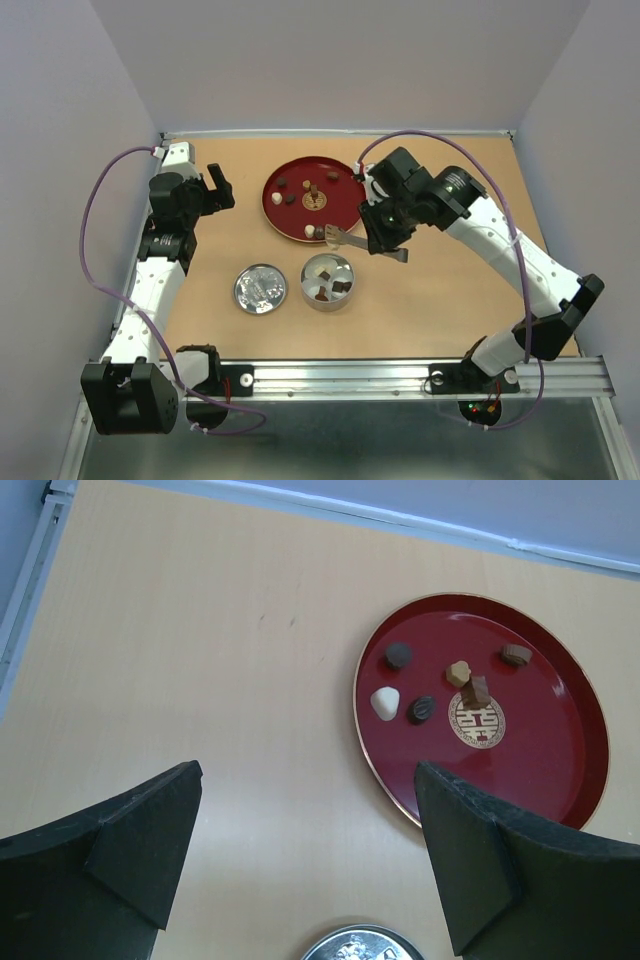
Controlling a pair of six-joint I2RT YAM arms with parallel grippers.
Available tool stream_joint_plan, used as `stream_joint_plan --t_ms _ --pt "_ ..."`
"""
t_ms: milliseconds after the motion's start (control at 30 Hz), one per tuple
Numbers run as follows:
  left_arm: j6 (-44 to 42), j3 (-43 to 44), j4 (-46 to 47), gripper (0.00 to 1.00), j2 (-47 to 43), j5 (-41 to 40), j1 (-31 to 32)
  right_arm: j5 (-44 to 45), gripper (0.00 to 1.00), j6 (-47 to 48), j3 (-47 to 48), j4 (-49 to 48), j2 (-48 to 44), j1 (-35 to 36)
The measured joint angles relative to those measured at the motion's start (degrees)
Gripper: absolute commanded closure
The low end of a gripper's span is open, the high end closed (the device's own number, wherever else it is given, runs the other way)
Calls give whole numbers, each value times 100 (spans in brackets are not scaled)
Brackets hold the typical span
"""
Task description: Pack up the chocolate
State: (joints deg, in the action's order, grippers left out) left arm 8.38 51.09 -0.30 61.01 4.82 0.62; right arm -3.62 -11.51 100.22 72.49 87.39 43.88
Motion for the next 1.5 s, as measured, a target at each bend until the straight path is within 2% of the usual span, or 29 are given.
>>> stream_joint_plan --t_ms 233,633,800,1000,1367,1500 --pt "0 0 0 1 0 -33 0 -157 75 -127 -280 326 -428 7" --pt "0 0 -2 1 0 -39 0 -323 74 -164 -656 428 -396 129" --pt "-2 0 -2 1 0 -39 0 -337 64 -166 -686 431 -339 160" --pt "-2 0 -2 1 0 -39 0 -332 59 -184 -702 431 -323 164" --pt "-2 0 -2 1 0 -39 0 -247 60 -181 -686 435 -199 164" --pt "-2 0 -2 1 0 -39 0 -192 60 -181 -411 476 -66 164"
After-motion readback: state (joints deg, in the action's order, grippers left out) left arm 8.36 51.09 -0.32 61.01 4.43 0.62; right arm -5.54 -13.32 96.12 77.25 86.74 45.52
